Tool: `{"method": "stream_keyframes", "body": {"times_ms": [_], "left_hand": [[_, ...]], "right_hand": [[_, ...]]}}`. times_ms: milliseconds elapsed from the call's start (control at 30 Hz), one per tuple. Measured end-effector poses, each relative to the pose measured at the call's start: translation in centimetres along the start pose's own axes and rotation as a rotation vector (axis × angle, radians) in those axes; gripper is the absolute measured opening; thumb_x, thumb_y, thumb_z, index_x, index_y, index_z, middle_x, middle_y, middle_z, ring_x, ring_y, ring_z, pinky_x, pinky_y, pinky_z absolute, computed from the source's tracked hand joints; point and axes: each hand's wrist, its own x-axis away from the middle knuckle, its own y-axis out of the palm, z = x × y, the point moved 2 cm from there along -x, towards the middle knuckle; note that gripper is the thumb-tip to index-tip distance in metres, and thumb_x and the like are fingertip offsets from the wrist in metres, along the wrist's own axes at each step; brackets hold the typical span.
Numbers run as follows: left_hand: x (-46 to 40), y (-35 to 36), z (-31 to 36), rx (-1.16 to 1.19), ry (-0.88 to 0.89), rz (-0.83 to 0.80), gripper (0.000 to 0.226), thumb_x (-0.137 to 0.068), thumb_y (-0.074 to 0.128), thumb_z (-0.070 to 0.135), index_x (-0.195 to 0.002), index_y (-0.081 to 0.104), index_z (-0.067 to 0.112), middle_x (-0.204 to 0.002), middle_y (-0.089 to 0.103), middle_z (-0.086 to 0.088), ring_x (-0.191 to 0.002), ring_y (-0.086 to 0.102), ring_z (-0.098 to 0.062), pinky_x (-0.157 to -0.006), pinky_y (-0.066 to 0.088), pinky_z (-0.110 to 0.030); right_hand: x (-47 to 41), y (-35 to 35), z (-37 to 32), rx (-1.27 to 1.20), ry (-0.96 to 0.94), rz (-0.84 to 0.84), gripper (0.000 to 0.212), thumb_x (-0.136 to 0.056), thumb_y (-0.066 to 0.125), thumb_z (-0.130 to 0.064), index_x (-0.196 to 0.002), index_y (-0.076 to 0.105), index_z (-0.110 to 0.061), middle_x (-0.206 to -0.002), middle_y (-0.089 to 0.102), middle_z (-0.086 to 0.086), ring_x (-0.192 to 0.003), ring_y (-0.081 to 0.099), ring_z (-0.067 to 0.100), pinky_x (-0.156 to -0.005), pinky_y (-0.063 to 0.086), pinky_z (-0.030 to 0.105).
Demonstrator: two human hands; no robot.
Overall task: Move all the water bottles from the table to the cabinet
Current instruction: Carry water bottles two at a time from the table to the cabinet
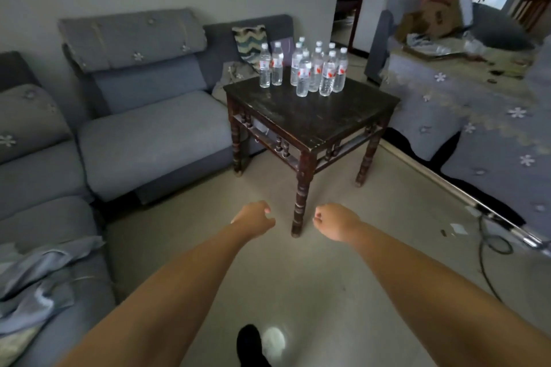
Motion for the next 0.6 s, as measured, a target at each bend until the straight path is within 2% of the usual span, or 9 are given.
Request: {"method": "stream_keyframes", "body": {"times_ms": [167, 333, 500, 600], "left_hand": [[-9.6, -6.7, -1.1, -0.030, 0.011, 0.005, 0.043, -0.092, 0.056, 0.025, -0.131, 0.054, 0.008, -0.136, 0.055, -0.013, -0.126, 0.052, -0.026, -0.104, 0.039, -0.030], [-18.9, -14.4, -0.1, -0.031, 0.037, 0.062, 0.043, -0.091, 0.055, 0.025, -0.131, 0.054, 0.010, -0.135, 0.056, -0.011, -0.124, 0.053, -0.026, -0.102, 0.042, -0.032], [-26.7, -17.0, 0.8, -0.015, 0.050, 0.034, 0.045, -0.092, 0.057, 0.026, -0.134, 0.051, 0.009, -0.136, 0.055, -0.011, -0.125, 0.052, -0.025, -0.103, 0.040, -0.032], [-32.1, -18.0, 1.2, 0.007, 0.038, 0.028, 0.047, -0.092, 0.057, 0.024, -0.135, 0.047, 0.008, -0.135, 0.055, -0.012, -0.123, 0.053, -0.027, -0.100, 0.041, -0.032]], "right_hand": [[-10.3, -4.9, -2.6, 0.007, 0.007, 0.026, 0.035, -0.100, 0.041, -0.029, -0.119, 0.060, -0.007, -0.121, 0.064, 0.013, -0.114, 0.060, 0.031, -0.094, 0.046, 0.035], [-19.5, -10.6, -4.3, -0.020, 0.000, 0.104, 0.036, -0.099, 0.041, -0.029, -0.118, 0.061, -0.007, -0.120, 0.065, 0.013, -0.114, 0.060, 0.029, -0.095, 0.047, 0.037], [-27.8, -13.1, -4.0, -0.062, 0.036, 0.069, 0.038, -0.099, 0.041, -0.031, -0.124, 0.060, -0.010, -0.126, 0.063, 0.011, -0.118, 0.059, 0.029, -0.097, 0.047, 0.038], [-33.7, -14.6, -3.3, -0.091, 0.029, 0.043, 0.036, -0.099, 0.042, -0.031, -0.122, 0.060, -0.010, -0.123, 0.064, 0.011, -0.113, 0.061, 0.029, -0.093, 0.048, 0.037]]}}
